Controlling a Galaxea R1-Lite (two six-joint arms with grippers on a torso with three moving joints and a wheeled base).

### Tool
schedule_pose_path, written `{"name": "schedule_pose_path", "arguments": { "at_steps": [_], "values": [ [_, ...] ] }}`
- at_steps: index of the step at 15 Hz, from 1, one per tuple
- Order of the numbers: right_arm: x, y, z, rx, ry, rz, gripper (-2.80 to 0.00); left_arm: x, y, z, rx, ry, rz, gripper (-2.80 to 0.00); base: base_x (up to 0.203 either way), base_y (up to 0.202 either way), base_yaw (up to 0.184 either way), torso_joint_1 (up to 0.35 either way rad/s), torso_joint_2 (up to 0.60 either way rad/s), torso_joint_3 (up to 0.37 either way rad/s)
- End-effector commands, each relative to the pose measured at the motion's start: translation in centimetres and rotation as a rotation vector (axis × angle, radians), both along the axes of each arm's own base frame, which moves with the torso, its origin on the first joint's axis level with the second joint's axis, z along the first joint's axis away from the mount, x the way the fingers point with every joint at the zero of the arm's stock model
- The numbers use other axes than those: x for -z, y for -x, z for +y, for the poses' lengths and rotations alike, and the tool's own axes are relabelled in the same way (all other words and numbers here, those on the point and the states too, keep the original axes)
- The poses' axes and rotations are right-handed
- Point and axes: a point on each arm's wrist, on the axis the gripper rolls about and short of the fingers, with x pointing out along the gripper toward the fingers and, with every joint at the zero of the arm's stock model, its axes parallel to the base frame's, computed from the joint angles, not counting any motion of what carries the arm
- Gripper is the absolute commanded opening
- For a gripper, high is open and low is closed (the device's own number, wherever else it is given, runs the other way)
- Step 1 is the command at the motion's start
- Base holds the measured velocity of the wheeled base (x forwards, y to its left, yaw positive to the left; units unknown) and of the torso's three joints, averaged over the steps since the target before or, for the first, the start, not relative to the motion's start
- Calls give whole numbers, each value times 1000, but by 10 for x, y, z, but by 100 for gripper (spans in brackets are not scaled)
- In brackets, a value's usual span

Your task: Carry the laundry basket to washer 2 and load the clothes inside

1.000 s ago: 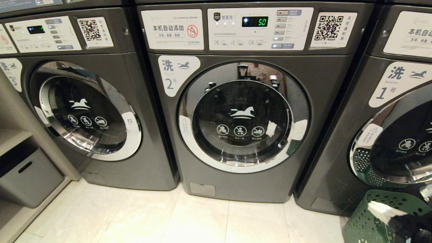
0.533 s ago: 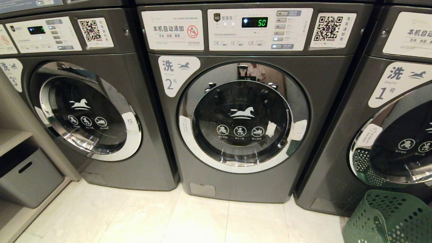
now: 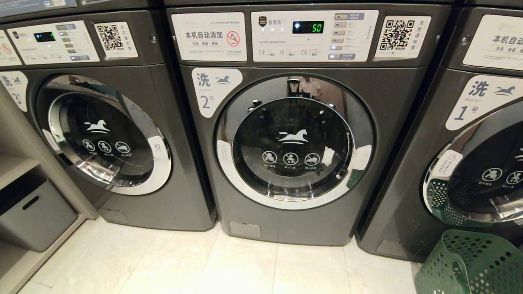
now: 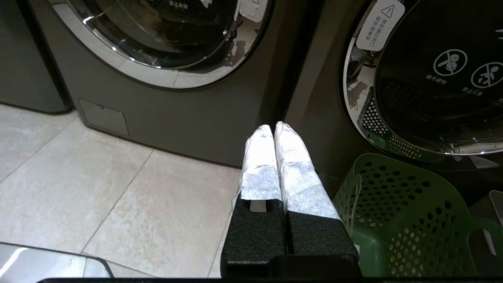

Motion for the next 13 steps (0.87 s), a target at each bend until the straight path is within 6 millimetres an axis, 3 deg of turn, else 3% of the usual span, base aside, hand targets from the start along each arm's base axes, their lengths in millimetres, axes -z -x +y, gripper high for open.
{"name": "schedule_pose_path", "arguments": {
  "at_steps": [1,13],
  "values": [
    [2,0,0,-2,-5,2,-280,11,-3,0,0,0,40,-280,0,0,0,0,0,0],
    [2,1,0,17,-13,6,-280,11,-3,0,0,0,39,-280,0,0,0,0,0,0]
  ]
}}
